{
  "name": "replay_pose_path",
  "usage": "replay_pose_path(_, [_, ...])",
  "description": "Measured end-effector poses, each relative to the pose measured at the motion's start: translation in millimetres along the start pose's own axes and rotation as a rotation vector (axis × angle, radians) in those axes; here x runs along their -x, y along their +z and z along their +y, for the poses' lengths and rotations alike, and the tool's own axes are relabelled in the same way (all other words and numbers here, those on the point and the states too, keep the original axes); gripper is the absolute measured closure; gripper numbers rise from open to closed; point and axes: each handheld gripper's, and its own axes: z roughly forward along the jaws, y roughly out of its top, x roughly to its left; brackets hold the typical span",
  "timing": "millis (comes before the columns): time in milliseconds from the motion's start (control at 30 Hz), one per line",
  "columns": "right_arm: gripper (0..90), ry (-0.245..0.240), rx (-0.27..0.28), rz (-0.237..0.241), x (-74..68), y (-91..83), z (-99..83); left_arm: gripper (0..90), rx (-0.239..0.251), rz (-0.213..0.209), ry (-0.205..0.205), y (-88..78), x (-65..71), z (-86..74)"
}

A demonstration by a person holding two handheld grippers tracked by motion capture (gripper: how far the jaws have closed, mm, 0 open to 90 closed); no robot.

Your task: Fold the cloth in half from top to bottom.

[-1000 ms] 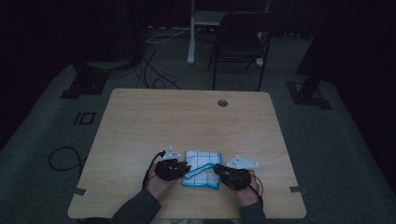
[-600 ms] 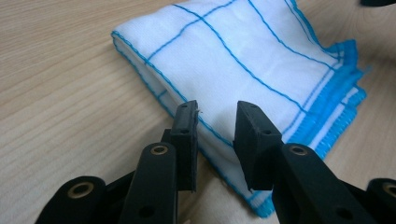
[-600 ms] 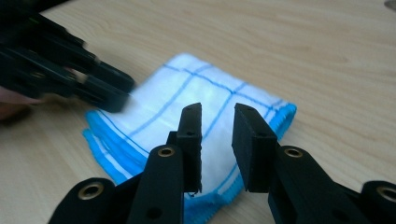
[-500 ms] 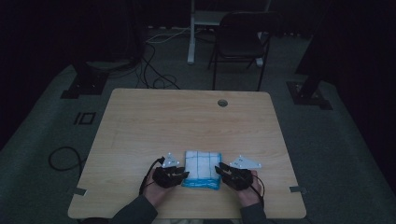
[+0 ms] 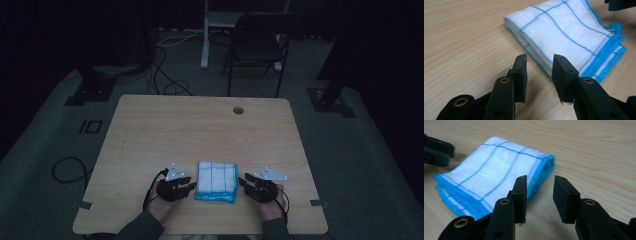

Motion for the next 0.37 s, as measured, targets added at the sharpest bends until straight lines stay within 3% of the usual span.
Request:
replay_pose_path(167, [62.8,0.015,-0.010,-0.041,8.8,1.1,0.3,63.7,0.011,0.030,-0.028,-3.3,-11.3,-4.2])
replay_pose_path(367, [62.7,0.028,-0.015,-0.054,15.7,2.6,0.9,62.9,0.005,0.083,-0.043,-7.1,-24.3,-11.3])
